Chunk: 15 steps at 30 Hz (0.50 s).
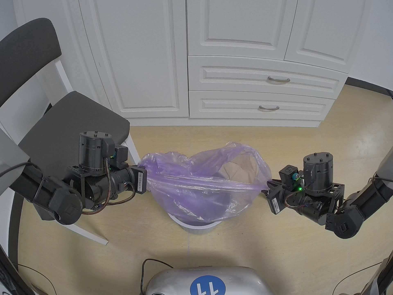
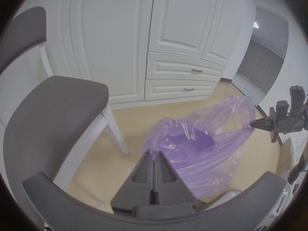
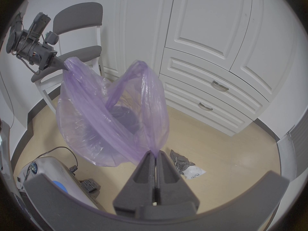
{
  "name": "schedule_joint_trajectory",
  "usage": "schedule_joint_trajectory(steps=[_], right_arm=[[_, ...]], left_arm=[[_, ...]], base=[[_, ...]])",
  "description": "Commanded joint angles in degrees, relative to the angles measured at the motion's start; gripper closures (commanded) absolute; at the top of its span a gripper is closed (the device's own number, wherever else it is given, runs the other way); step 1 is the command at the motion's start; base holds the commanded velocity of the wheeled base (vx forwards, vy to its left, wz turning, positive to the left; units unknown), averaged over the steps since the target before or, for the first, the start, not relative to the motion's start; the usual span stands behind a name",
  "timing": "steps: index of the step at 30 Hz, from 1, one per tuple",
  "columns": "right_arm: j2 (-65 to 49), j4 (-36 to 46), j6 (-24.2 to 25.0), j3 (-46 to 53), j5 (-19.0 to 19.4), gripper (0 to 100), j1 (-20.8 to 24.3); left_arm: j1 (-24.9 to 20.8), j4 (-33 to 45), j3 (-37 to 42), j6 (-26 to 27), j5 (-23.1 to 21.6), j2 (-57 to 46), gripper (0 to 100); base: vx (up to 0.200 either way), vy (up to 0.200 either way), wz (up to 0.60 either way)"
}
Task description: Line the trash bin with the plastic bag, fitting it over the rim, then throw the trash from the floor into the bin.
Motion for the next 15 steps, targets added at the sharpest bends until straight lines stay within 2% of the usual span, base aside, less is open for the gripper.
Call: schedule_joint_trajectory(steps=[1, 6, 15], right_arm=[[0.9, 0.0, -0.1, -0.2, 0.1, 100, -0.1], [4.9, 0.1, 0.0, -1.8, 0.3, 100, -0.4], [13.3, 0.1, 0.3, -5.8, 0.4, 100, -0.3]], left_arm=[[0.0, 2.3, -0.1, -0.1, -1.7, 0.2, 100], [-1.2, 4.1, -0.3, -0.2, -3.9, 3.4, 100], [-1.6, 3.6, -2.4, -0.5, -4.0, 11.0, 100]], base=[[0.0, 0.0, 0.0], [0.0, 0.0, 0.0], [0.0, 0.0, 0.0]])
